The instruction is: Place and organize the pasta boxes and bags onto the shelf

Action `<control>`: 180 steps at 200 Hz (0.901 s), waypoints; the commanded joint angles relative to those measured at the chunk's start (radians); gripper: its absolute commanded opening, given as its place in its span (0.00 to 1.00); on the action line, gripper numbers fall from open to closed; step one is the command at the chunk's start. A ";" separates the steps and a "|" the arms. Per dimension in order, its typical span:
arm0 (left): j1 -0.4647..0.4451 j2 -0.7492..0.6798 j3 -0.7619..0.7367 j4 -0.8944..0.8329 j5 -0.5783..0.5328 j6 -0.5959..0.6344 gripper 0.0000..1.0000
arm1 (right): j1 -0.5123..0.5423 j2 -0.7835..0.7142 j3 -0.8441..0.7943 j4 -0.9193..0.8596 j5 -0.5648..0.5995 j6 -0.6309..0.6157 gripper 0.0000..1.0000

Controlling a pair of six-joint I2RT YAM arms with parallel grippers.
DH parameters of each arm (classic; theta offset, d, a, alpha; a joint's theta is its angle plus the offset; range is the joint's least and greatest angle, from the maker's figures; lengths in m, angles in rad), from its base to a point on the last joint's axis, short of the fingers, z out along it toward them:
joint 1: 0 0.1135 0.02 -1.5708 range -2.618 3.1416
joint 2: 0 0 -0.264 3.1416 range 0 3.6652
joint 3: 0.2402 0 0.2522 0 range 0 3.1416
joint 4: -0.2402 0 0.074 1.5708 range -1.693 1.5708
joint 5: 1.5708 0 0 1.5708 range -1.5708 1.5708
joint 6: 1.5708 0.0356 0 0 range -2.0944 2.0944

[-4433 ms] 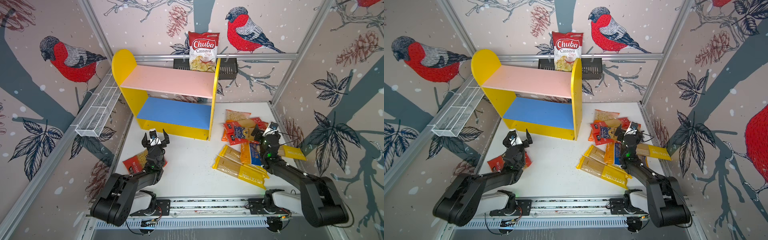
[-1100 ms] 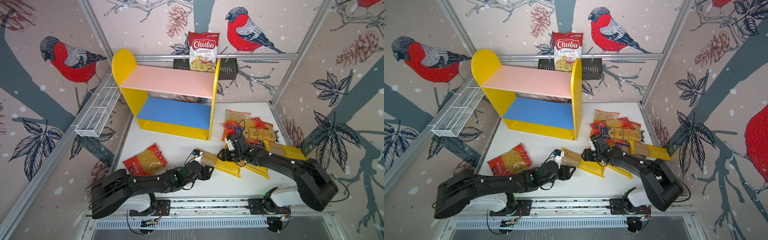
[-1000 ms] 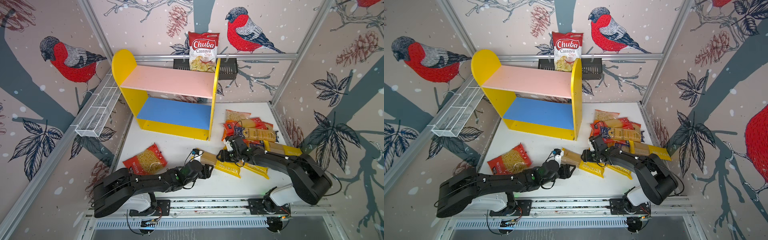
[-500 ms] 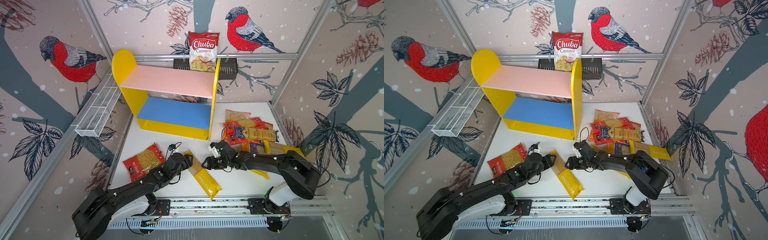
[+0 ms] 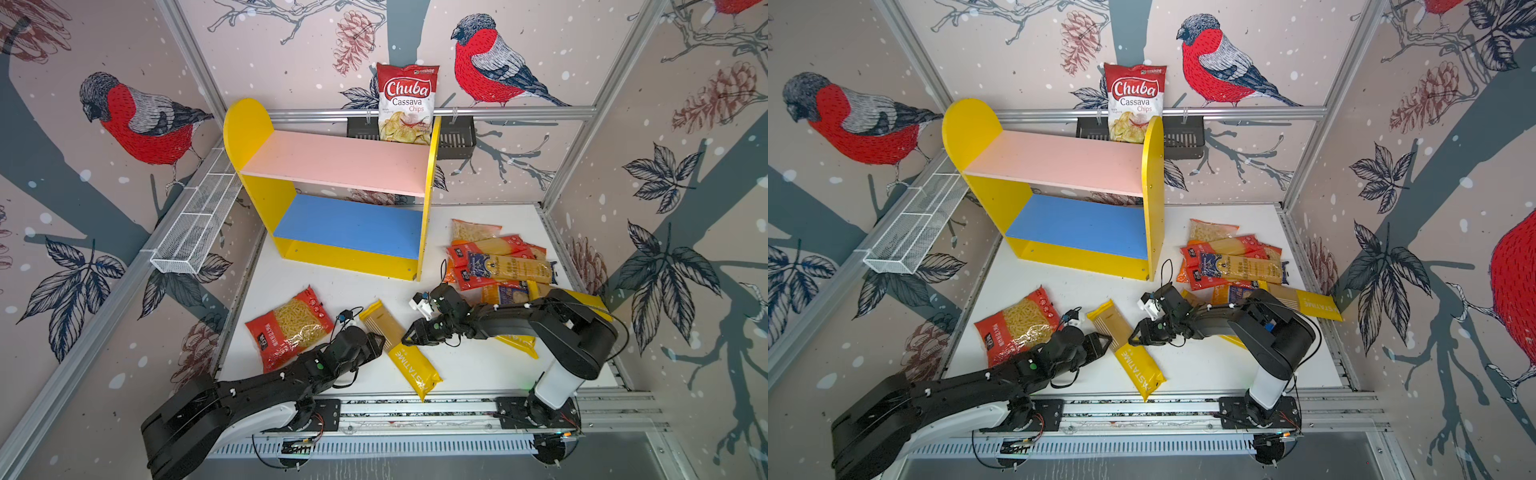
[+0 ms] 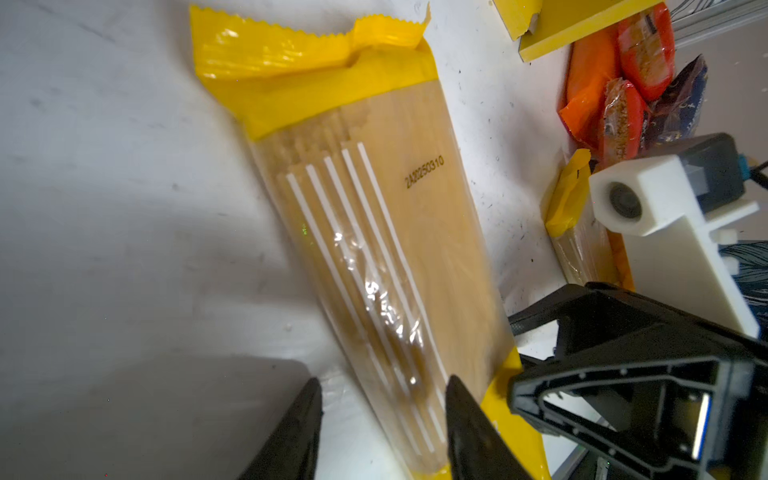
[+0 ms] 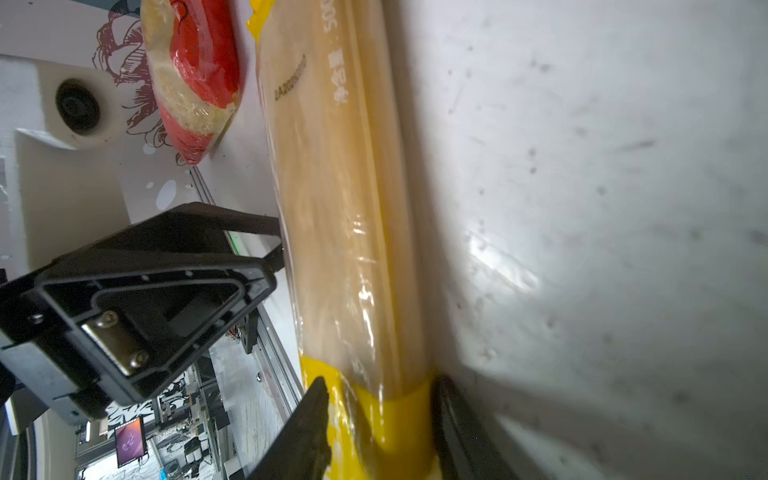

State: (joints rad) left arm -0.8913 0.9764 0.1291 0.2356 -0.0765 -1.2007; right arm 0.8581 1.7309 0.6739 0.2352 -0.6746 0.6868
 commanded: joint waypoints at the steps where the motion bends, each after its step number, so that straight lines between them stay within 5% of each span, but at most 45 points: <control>1: 0.011 0.012 -0.029 0.137 -0.009 -0.037 0.37 | 0.014 0.041 -0.003 0.060 -0.018 0.072 0.39; 29: 0.091 0.009 -0.051 0.175 0.060 -0.004 0.24 | 0.012 0.058 -0.036 0.223 -0.047 0.156 0.29; 84: 0.204 -0.086 -0.001 0.096 0.145 0.111 0.22 | 0.014 0.052 -0.092 0.502 -0.045 0.322 0.09; 120: 0.259 -0.230 0.003 -0.040 0.164 0.117 0.34 | 0.017 0.013 -0.135 0.605 -0.002 0.405 0.00; 180: 0.303 -0.453 0.036 -0.152 0.188 0.060 0.74 | 0.032 -0.165 -0.133 0.604 0.057 0.396 0.00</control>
State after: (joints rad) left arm -0.6037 0.5705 0.1425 0.1257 0.0818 -1.1229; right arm 0.8822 1.6424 0.5259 0.7380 -0.6399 1.1000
